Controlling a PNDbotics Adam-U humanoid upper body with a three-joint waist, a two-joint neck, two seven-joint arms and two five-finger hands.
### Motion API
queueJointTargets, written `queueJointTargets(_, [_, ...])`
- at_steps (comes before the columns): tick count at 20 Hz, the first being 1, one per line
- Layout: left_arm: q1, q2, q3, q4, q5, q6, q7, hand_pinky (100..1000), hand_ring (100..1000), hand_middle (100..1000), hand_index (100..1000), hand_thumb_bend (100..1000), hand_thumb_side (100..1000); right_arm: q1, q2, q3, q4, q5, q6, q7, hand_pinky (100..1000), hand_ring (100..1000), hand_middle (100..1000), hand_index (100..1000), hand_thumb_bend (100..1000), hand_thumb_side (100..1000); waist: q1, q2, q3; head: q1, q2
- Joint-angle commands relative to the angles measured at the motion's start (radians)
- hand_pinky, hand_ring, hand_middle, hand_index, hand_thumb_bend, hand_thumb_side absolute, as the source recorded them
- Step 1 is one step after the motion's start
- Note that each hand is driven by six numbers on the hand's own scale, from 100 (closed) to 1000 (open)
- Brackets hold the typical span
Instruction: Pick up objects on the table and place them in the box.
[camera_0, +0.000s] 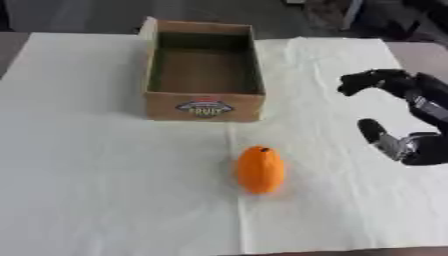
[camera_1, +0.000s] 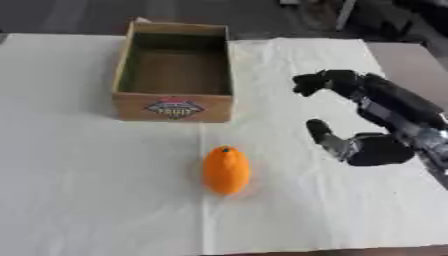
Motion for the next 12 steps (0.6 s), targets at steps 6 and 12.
queueJointTargets(6, [0.000, 0.016, -0.005, -0.019, -0.004, 0.007, -0.009, 417, 495, 503, 605, 100, 664, -0.084, 0.000, 0.098, -0.015, 0.124, 0.058, 0.002, 931, 784, 785, 973, 195, 632, -0.001, -0.015, 0.001, 0.005, -0.009])
queueJointTargets(12, [-0.004, 0.014, -0.006, -0.019, -0.012, 0.016, -0.010, 417, 494, 502, 604, 100, 662, -0.096, 0.007, 0.173, -0.015, 0.215, 0.090, 0.073, 971, 849, 854, 1000, 334, 709, -0.007, -0.012, 0.002, 0.011, -0.012])
